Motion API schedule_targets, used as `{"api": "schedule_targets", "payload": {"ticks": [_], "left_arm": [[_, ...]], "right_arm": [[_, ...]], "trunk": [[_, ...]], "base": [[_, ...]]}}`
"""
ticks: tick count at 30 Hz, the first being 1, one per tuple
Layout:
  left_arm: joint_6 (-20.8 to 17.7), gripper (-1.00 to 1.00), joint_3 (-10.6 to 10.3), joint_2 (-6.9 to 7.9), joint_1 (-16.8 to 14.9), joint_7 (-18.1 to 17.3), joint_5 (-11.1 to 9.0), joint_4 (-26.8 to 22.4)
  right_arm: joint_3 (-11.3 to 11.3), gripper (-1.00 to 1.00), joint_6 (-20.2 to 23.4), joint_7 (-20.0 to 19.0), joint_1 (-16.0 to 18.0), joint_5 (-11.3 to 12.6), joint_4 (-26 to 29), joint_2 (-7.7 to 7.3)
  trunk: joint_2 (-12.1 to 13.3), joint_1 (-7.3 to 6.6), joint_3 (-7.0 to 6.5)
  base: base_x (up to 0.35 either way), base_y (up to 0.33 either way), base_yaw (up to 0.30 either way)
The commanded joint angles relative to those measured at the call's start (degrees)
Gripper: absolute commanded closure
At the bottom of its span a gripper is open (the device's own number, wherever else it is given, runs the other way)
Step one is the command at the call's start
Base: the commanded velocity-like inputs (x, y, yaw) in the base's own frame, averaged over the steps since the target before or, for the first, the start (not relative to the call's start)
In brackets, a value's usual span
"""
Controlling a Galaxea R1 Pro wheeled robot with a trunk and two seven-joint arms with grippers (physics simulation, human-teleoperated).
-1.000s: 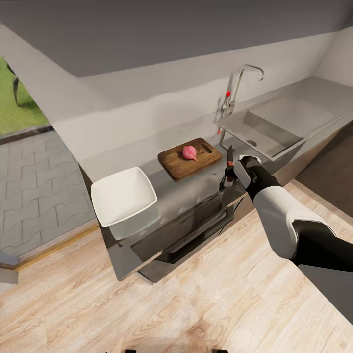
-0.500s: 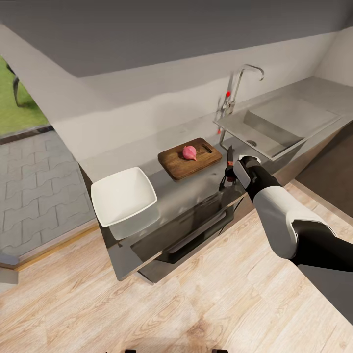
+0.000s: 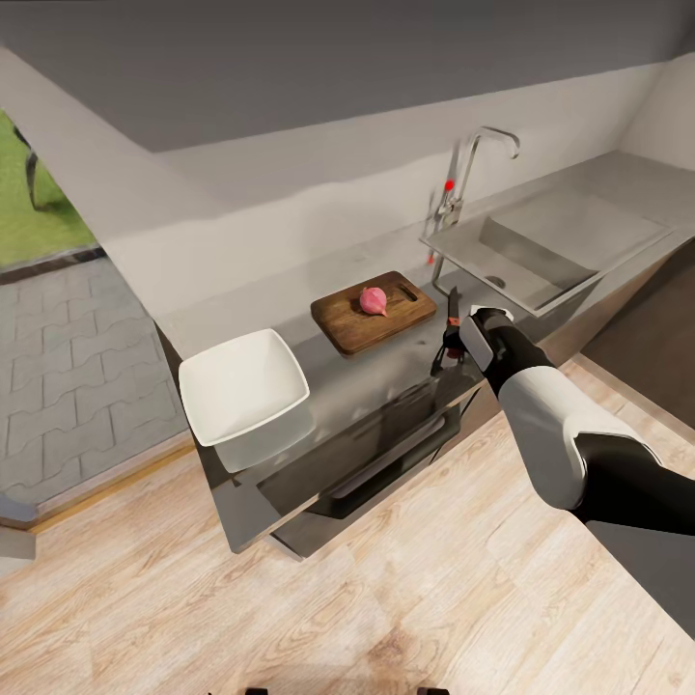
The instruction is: In the kitchen, take the Vidalia onion out of the sink, dice it on the chopping board with the paring knife, put the diced onion into the bowl on the countertop, then place both the paring knife and the chopping board into the sink.
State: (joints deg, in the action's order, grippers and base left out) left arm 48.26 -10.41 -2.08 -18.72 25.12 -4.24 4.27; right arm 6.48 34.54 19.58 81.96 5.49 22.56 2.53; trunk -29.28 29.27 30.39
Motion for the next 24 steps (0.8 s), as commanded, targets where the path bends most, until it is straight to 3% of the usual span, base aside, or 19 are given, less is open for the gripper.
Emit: {"api": "schedule_targets", "payload": {"ticks": [1,24], "left_arm": [[0.33,-1.00,-0.49,-0.03,-0.09,0.10,-0.42,0.22],[0.34,-1.00,-0.49,-0.03,-0.09,0.10,-0.42,0.22]], "right_arm": [[0.19,1.00,0.53,0.37,-0.02,0.61,-0.02,0.02],[0.07,1.00,0.53,0.08,-0.02,0.59,3.46,-0.05]], "trunk": [[-0.06,0.03,0.08],[-0.06,0.03,0.08]], "base": [[0.000,0.000,0.000],[0.000,0.000,0.000]]}}
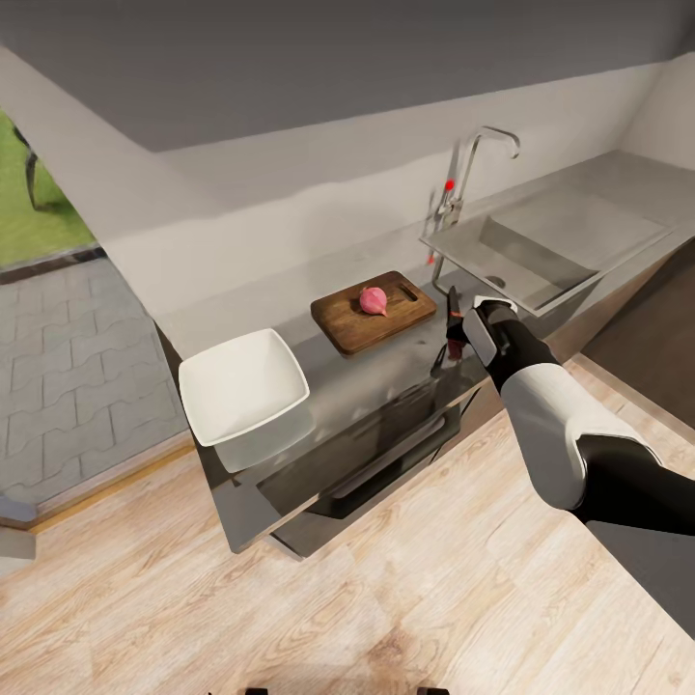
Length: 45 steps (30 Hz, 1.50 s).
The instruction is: In the kitchen, take the Vidalia onion out of the sink, dice it on the chopping board with the paring knife, put the diced onion into the bowl on the countertop, then place both the paring knife and the chopping board into the sink.
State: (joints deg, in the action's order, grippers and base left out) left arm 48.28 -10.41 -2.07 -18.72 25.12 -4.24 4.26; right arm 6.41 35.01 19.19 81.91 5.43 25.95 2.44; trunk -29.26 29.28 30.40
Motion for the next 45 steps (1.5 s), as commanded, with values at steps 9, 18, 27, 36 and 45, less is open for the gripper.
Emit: {"api": "schedule_targets", "payload": {"ticks": [9,18,27,36,45], "left_arm": [[0.32,-1.00,-0.49,-0.03,-0.09,0.10,-0.42,0.22],[0.32,-1.00,-0.49,-0.03,-0.09,0.10,-0.42,0.21],[0.30,-1.00,-0.49,0.06,-0.09,0.12,-0.42,0.12],[-5.09,-1.00,-0.52,0.20,-0.09,0.12,-0.42,0.13],[-21.87,-1.00,-0.51,0.29,-0.09,0.09,-0.31,-0.01]], "right_arm": [[0.09,1.00,0.05,0.48,0.03,0.64,0.15,-0.05],[0.05,1.00,0.09,0.79,0.03,0.37,4.77,-0.27],[-1.06,1.00,1.33,1.10,0.03,-1.03,13.41,-0.38],[-5.20,1.00,3.18,1.06,0.01,-12.67,21.28,-0.54],[-12.47,1.00,3.25,0.57,0.00,-19.59,26.84,-0.50]], "trunk": [[-0.08,0.02,0.07],[-0.08,0.02,0.07],[-0.08,0.02,0.07],[-0.08,0.02,0.07],[-0.08,0.02,0.07]], "base": [[0.000,0.000,0.000],[0.000,0.000,0.000],[0.000,0.000,0.000],[0.000,0.000,0.000],[0.000,0.000,0.000]]}}
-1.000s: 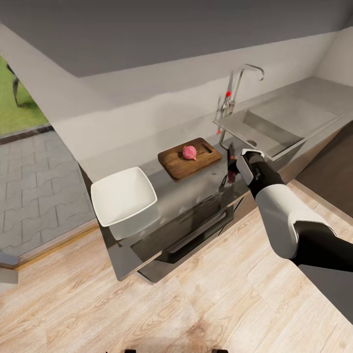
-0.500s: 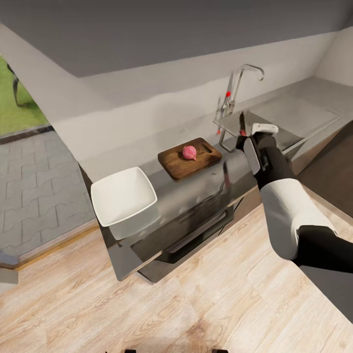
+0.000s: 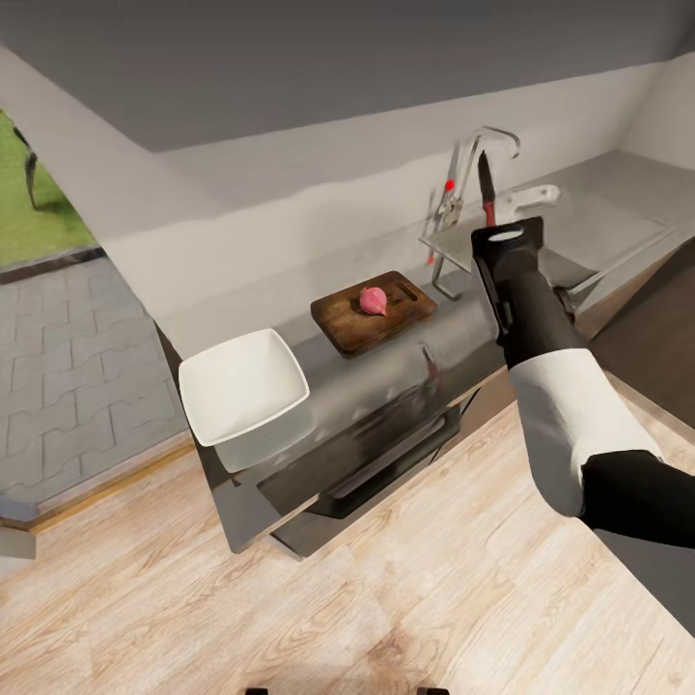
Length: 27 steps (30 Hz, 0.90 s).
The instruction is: In the kitchen, take the Vidalia onion out of the sink, dice it on the chopping board with the paring knife, put the diced onion into the bowl on the countertop, then place both the paring knife and the chopping board into the sink.
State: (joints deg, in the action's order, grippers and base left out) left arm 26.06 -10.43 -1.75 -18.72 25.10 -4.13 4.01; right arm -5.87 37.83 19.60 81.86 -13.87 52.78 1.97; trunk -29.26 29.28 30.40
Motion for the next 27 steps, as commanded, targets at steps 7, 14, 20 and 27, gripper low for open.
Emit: {"api": "schedule_targets", "payload": {"ticks": [7,14,20,27], "left_arm": [[-3.81,-1.00,-0.40,0.20,-0.09,0.37,-0.50,0.37],[-7.45,-1.00,-0.16,0.12,-0.09,0.28,-2.01,0.31],[-7.05,-1.00,0.06,0.51,-0.08,0.62,-8.77,0.03],[-5.72,-1.00,0.20,0.54,-0.09,-0.22,-8.76,0.08]], "right_arm": [[-11.08,1.00,0.48,0.09,0.05,-0.52,0.30,0.11],[-26.97,1.00,2.65,0.15,0.05,-0.31,0.17,1.01],[-32.25,1.00,3.03,-0.70,-0.61,-0.14,0.62,2.53],[-32.82,1.00,1.06,-0.82,-2.88,-0.44,1.19,4.81]], "trunk": [[-0.08,0.02,0.07],[-0.08,0.02,0.07],[-0.08,0.02,0.07],[-0.08,0.02,0.07]], "base": [[0.000,0.000,0.000],[0.000,0.000,0.000],[0.000,0.000,0.000],[0.000,0.000,0.000]]}}
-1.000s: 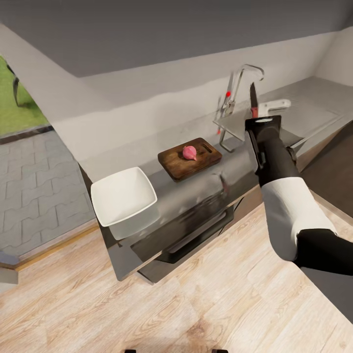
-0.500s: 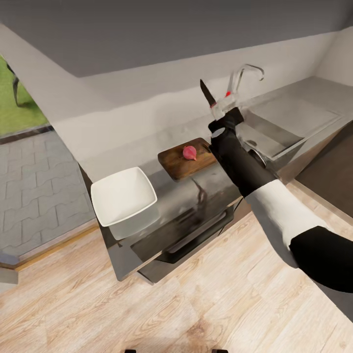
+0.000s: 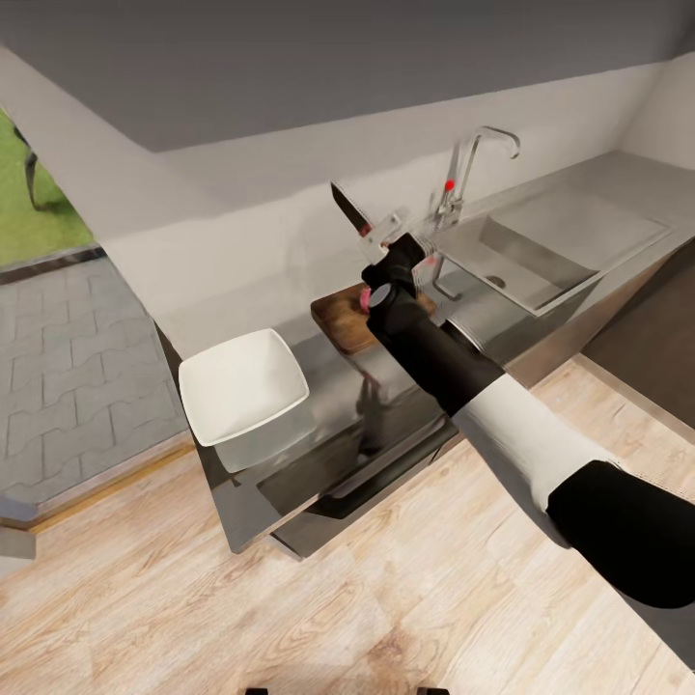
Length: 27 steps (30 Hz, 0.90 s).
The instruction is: In the kitchen, take the Vidalia onion out of the sink, dice it on the chopping board with the paring knife, put the diced onion into the bowl on the countertop, then place both the paring knife and the chopping board into the sink.
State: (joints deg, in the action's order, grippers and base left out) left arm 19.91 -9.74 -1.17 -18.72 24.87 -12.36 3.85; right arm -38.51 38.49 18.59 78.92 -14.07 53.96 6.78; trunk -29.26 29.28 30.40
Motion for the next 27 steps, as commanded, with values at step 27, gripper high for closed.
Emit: {"api": "schedule_targets", "payload": {"ticks": [27], "left_arm": [[2.15,-1.00,-0.44,0.03,-0.09,-0.79,-0.91,0.25]], "right_arm": [[-2.60,1.00,0.43,0.62,-1.31,-26.78,0.83,3.21]], "trunk": [[-0.08,0.02,0.07]], "base": [[0.000,-0.227,0.000]]}}
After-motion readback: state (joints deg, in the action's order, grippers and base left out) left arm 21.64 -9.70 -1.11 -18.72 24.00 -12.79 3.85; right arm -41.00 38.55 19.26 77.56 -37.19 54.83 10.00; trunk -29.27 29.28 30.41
